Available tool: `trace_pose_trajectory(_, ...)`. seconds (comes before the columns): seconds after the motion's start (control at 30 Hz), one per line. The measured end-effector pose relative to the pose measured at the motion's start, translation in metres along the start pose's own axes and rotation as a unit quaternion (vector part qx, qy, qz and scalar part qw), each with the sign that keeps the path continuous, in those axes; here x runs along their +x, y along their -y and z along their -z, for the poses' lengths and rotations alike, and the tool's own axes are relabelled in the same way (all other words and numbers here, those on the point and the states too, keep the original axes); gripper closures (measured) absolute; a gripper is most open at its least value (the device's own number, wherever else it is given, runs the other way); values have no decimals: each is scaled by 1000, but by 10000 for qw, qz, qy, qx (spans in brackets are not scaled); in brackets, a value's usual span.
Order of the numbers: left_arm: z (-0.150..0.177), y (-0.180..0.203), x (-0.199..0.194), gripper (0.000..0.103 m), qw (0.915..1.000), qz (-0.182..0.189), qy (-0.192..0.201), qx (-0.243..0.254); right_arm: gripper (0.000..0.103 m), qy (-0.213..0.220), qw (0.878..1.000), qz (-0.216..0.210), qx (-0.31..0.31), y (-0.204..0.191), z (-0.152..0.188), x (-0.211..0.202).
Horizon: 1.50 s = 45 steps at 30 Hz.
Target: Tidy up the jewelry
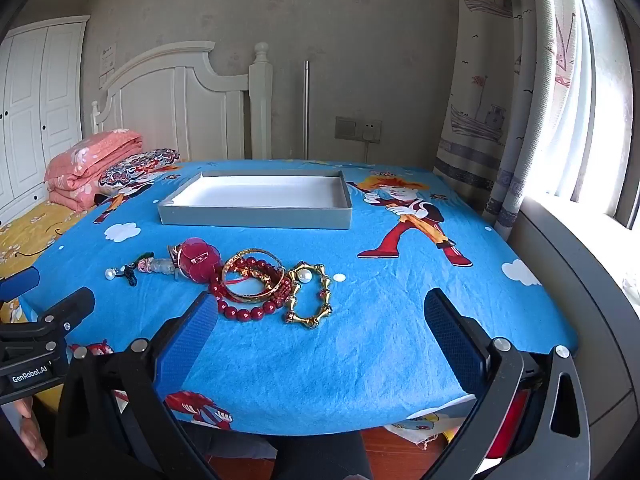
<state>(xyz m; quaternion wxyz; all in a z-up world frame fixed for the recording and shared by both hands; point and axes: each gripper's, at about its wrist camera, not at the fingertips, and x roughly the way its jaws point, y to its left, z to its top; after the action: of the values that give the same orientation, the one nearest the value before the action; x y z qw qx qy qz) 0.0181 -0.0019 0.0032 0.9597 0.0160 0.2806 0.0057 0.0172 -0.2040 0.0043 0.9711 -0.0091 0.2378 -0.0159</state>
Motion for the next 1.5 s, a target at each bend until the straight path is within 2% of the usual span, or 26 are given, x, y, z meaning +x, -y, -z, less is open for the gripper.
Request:
trace_pose_trajectory(1.23, 1, 1, -1, 4, 10000, 21, -34, -30, 6, 31, 10000, 7, -3, 0, -2, -2)
trace_pose_trajectory(1.5, 1, 1, 2, 4, 10000, -83, 26, 3, 6, 99, 9999, -8, -29, -3, -1, -1)
